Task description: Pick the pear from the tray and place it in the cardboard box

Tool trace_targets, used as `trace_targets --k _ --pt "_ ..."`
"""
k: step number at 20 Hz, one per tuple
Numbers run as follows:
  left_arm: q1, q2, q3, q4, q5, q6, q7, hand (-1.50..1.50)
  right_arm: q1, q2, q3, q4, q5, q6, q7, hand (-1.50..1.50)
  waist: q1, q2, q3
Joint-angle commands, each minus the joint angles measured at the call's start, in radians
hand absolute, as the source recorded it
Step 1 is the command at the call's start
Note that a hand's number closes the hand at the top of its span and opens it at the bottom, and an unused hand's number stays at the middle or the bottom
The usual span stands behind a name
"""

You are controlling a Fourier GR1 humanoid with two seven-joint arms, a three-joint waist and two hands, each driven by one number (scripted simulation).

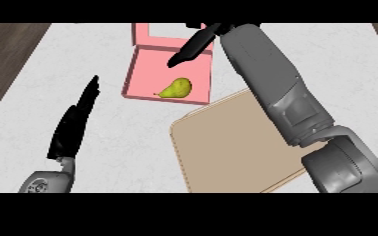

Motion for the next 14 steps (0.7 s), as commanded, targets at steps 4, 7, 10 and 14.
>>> trace_targets --k 4,7,10,14 --pt "-0.002 0.019 0.011 -0.018 0.000 -0.011 -0.022 0.00 -0.035 -0.159 -0.102 0.081 -0.072 0.009 0.058 -1.50 0.022 0.015 0.001" --pt "-0.018 0.030 0.011 -0.013 0.003 -0.028 0.000 0.00 -0.018 -0.242 -0.133 0.086 -0.098 0.071 0.034 -1.50 0.025 0.023 0.002" --pt "-0.024 0.001 -0.004 -0.020 -0.001 -0.013 -0.014 0.00 0.002 -0.303 -0.125 0.091 -0.085 0.119 0.011 -1.50 0.040 0.036 0.003" --pt "-0.033 0.006 -0.010 -0.025 0.001 -0.027 -0.005 0.00 0.021 -0.362 -0.112 0.089 -0.069 0.188 -0.021 -1.50 0.055 0.046 0.004"
